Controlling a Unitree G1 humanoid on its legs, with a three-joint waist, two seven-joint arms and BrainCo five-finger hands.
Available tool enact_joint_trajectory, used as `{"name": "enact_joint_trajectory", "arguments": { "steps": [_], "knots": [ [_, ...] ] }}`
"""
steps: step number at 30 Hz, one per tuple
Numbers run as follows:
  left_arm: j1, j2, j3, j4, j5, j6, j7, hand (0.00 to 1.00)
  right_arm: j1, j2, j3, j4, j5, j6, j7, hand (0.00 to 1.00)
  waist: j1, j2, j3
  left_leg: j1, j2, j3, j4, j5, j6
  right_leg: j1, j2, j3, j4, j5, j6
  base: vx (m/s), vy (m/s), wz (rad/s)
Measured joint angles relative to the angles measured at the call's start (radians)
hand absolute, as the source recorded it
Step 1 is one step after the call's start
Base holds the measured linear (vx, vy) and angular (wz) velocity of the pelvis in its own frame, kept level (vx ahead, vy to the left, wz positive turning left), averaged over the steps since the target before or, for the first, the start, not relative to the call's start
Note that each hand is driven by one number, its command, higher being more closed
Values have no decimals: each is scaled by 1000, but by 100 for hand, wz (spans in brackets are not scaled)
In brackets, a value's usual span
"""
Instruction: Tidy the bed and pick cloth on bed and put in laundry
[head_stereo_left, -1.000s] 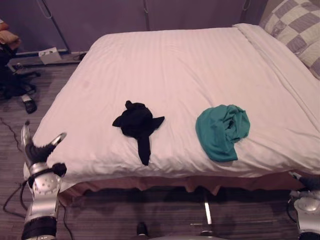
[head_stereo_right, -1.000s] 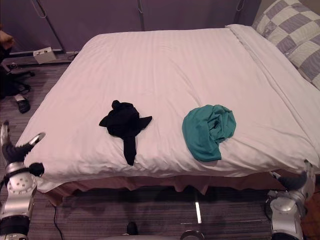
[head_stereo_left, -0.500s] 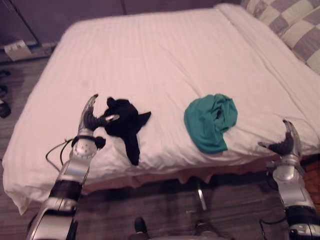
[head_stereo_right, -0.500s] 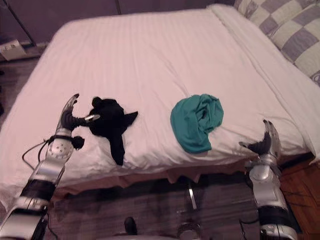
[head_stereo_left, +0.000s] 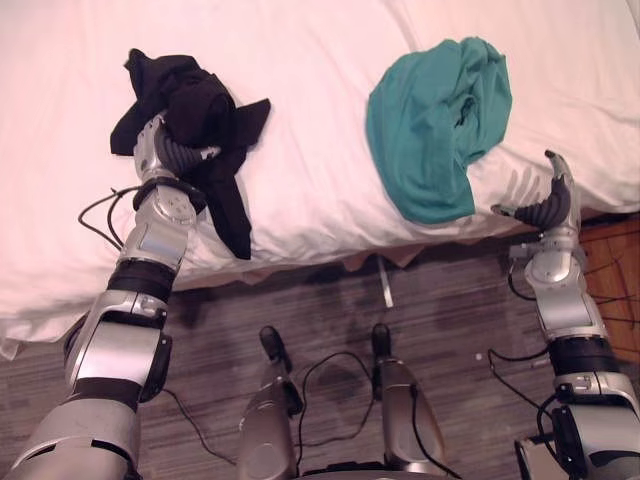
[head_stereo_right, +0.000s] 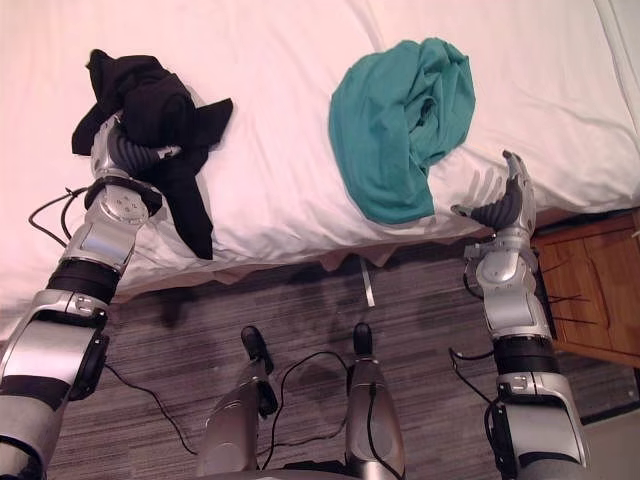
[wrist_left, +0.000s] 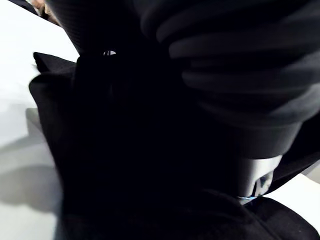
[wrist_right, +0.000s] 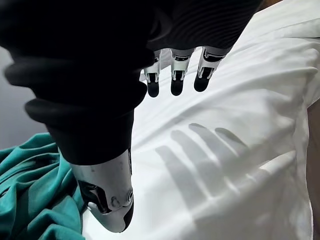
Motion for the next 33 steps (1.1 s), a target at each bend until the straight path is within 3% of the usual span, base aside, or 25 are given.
{"name": "enact_joint_trajectory", "arguments": {
  "steps": [4, 8, 13, 14, 19, 23, 25, 26, 28, 31, 32, 33],
  "knots": [
    [-39, 21, -14, 3, 27, 0, -3, 100, -125, -31, 102, -7, 0, -2, 14, 0, 4, -4, 16, -29, 1, 18, 13, 0, 0, -51, -1, 18, 33, -2, 1, -7, -37, -10],
    [-61, -50, -13, -21, -25, -94, -2, 100, -241, 8, 230, -112, -17, 1, 43, 0, 12, -6, 28, -150, 9, -15, 188, -65, 11, -129, -34, -5, 166, -61, 9, -10, -53, 31],
    [60, -148, -17, -140, -89, -242, -4, 100, -299, 80, 300, -122, -55, 34, 67, 0, 56, -5, 37, -238, 21, -57, 374, -151, 16, -163, -66, -37, 299, -138, 11, -17, -33, 30],
    [107, -160, -18, -189, -105, -278, -7, 100, -306, 88, 303, -117, -63, 51, 86, 100, 64, -5, 37, -255, 17, -67, 386, -154, 19, -174, -73, -44, 319, -147, 10, -21, -58, 30],
    [245, -185, -10, -289, -199, -349, -59, 100, -351, 90, 318, 33, -51, 100, 201, 100, 93, -5, 37, -267, -7, -89, 406, -162, 26, -175, -107, -70, 366, -182, 14, -6, -71, 25],
    [330, -193, -4, -317, -242, -387, -104, 100, -423, 43, 319, 176, 64, 103, 289, 100, 97, -3, 36, -244, -16, -112, 403, -162, 26, -134, -120, -97, 368, -195, 14, 23, -78, 18],
    [375, -195, -5, -315, -253, -406, -138, 100, -429, 17, 315, 259, 115, 75, 316, 100, 109, -3, 36, -207, -18, -121, 384, -161, 24, -88, -122, -117, 355, -200, 10, 52, -106, 17],
    [444, -195, -4, -319, -264, -423, -162, 100, -390, 14, 278, 301, 158, 38, 348, 100, 122, -3, 32, -152, -21, -124, 337, -152, 12, -37, -119, -132, 325, -201, 9, 64, -98, 9],
    [487, -198, -3, -321, -282, -427, -174, 100, -350, 16, 250, 304, 185, 12, 361, 100, 124, -3, 30, -123, -29, -128, 309, -144, 6, -7, -119, -142, 302, -201, 8, 95, -82, 11],
    [664, -223, 16, -369, -331, -412, -206, 100, -148, 58, 134, 269, 305, -102, 397, 100, 124, -9, 18, -9, -33, -144, 218, -117, -12, 125, -102, -178, 206, -195, 9, 157, -87, 13],
    [694, -232, 23, -376, -338, -412, -206, 100, -112, 71, 127, 257, 330, -114, 398, 100, 124, -12, 3, 2, -33, -143, 208, -116, -14, 137, -100, -180, 193, -194, 9, 199, -87, 8],
    [787, -270, 37, -394, -352, -400, -204, 100, 26, 118, 104, 200, 422, -142, 416, 100, 120, -14, -68, 16, -34, -140, 188, -115, -15, 166, -94, -187, 154, -193, 9, 185, -69, 5]
  ]
}}
